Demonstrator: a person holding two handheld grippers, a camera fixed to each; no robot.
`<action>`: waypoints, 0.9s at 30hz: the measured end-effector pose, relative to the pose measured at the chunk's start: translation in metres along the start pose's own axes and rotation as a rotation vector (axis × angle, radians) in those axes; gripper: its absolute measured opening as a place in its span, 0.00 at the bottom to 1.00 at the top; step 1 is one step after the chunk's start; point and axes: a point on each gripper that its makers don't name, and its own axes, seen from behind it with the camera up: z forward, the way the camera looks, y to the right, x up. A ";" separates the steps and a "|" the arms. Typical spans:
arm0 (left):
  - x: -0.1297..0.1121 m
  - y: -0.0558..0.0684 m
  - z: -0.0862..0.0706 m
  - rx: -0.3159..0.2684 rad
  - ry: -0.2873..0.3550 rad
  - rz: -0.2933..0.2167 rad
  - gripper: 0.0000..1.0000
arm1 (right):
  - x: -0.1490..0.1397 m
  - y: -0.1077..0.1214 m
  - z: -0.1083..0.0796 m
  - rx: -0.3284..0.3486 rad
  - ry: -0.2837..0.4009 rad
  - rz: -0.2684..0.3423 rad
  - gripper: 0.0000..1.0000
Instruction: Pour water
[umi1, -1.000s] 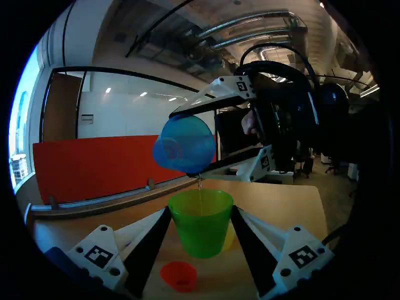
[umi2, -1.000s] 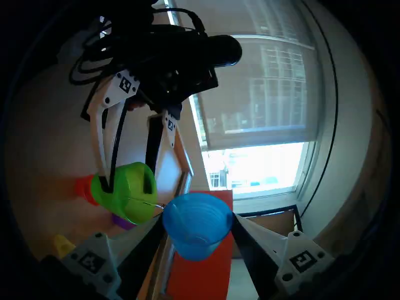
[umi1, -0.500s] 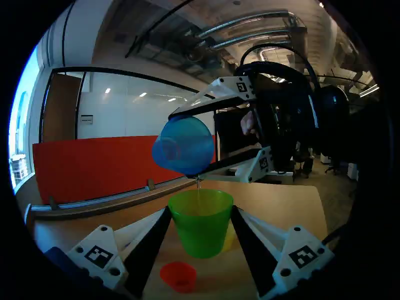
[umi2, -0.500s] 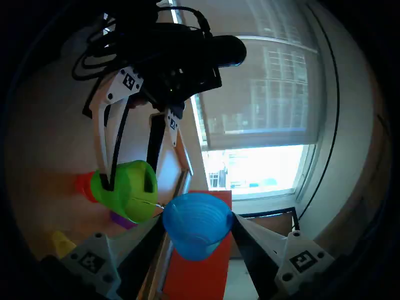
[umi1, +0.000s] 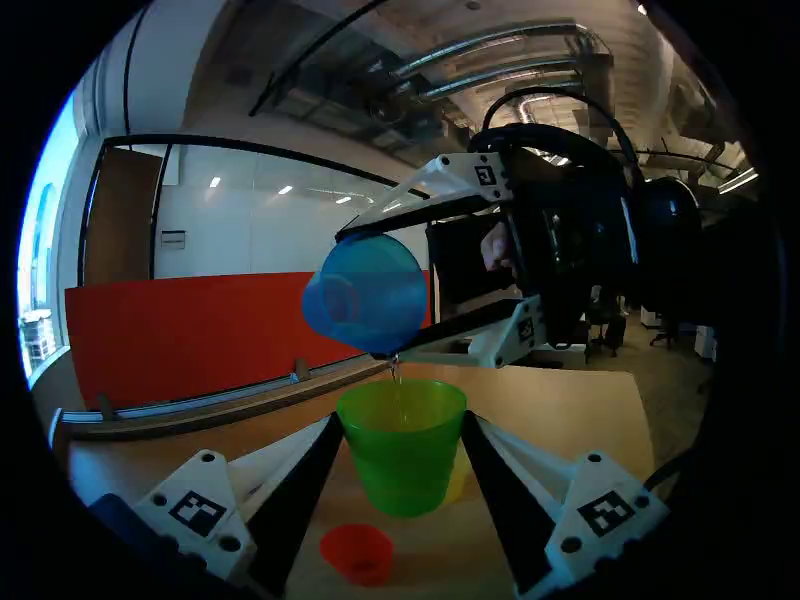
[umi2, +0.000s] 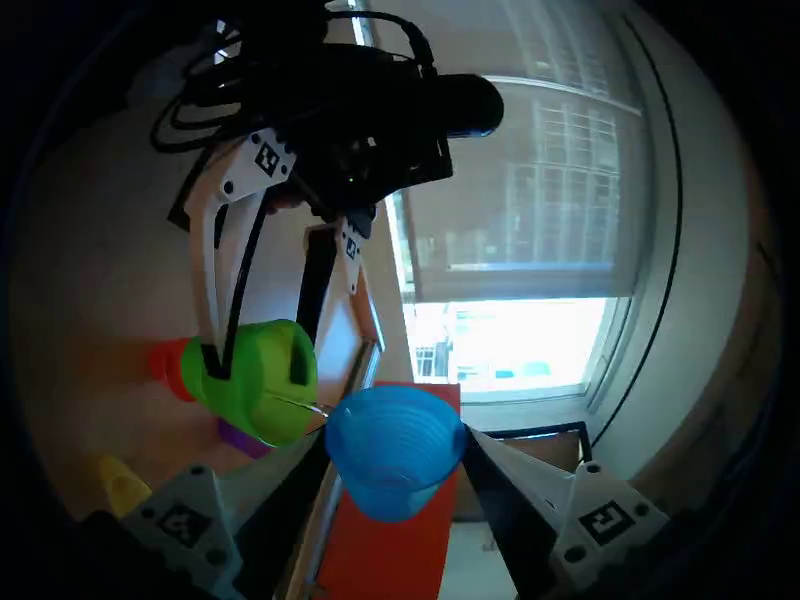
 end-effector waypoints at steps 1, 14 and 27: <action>0.000 0.000 0.000 0.000 0.000 0.000 0.86 | 0.000 0.000 0.000 0.000 0.000 -0.004 0.92; 0.001 -0.001 -0.002 0.002 0.002 0.000 0.86 | 0.000 0.000 0.001 -0.005 -0.003 -0.034 0.92; 0.000 0.000 0.000 0.001 0.003 0.000 0.86 | -0.002 0.002 0.001 -0.012 -0.005 -0.056 0.92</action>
